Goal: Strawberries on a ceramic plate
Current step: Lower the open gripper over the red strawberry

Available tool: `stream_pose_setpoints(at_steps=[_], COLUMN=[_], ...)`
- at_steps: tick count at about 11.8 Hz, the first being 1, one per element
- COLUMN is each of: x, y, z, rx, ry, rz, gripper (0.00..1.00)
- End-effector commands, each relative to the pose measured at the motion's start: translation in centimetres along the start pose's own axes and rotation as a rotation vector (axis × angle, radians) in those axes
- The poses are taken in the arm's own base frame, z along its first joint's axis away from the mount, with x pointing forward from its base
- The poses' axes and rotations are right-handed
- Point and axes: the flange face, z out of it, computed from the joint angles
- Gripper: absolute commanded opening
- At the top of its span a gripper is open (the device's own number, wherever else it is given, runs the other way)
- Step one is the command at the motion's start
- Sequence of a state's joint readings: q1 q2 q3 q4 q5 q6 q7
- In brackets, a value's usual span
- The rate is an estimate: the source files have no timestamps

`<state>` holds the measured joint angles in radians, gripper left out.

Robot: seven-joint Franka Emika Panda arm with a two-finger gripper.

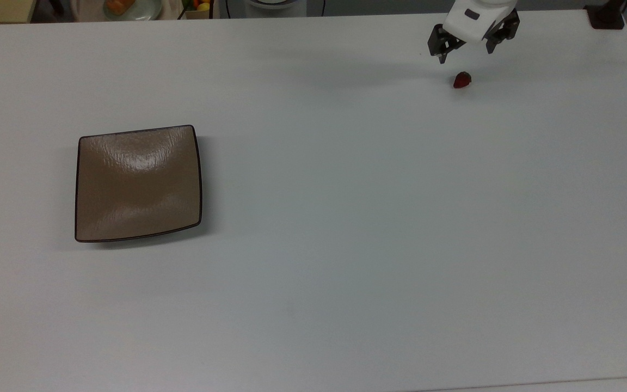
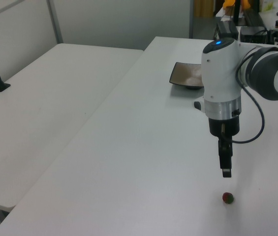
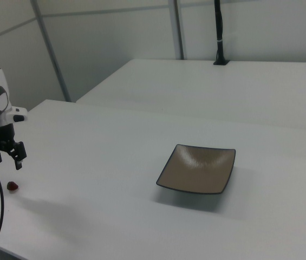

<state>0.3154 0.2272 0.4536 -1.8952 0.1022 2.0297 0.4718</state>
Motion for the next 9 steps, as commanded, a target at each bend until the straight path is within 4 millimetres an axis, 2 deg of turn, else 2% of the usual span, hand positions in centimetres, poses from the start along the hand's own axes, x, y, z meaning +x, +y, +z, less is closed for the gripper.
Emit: stream_pose_setpoints(at_steps=[1, 5, 7, 9], x=[0.9, 1.7, 1.2, 1.6], y=[0.1, 0.8, 1.1, 1.1], z=[2.2, 5.4, 6.8, 7.3], rx=[0.015, 0.006, -0.011, 0.012], ry=[-0.001, -0.046, -0.068, -0.044], rz=[0.146, 0.430, 0.442, 0.450], gripper=[0.93, 0.94, 0.94, 0.92])
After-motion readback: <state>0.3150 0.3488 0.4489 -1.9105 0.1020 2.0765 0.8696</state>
